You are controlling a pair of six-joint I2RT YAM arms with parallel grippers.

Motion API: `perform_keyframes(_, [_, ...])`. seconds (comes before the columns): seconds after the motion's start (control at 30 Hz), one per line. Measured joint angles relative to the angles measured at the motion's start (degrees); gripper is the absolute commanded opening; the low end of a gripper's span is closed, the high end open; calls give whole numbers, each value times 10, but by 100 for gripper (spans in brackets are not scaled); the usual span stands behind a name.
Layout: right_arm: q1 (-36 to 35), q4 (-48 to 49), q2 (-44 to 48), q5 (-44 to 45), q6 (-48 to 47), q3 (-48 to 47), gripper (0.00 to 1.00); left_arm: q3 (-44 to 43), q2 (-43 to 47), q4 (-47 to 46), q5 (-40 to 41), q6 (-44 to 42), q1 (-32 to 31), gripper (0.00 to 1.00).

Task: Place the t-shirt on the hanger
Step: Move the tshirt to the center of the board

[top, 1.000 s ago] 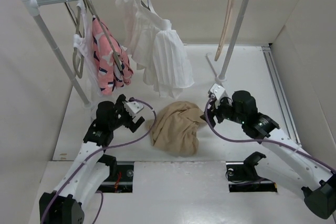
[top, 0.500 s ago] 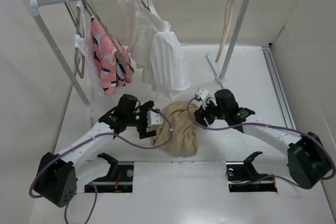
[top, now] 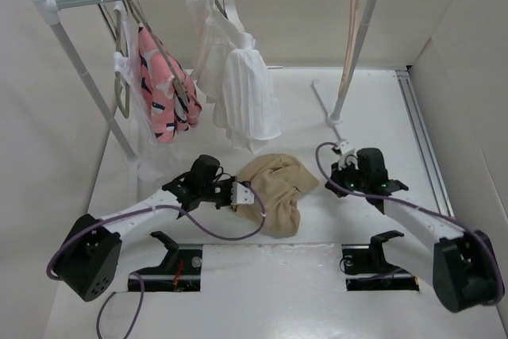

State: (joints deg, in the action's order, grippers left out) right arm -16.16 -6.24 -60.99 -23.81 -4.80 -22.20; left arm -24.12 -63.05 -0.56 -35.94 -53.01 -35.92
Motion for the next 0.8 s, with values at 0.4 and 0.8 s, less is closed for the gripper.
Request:
perform_keyframes(0.4, [34, -49, 89, 22, 20, -53, 95, -4, 133, 61, 66, -17, 2, 0])
perform_keyframes(0.8, [-109, 75, -197, -10, 13, -206, 92, -9, 223, 171, 44, -99, 0, 0])
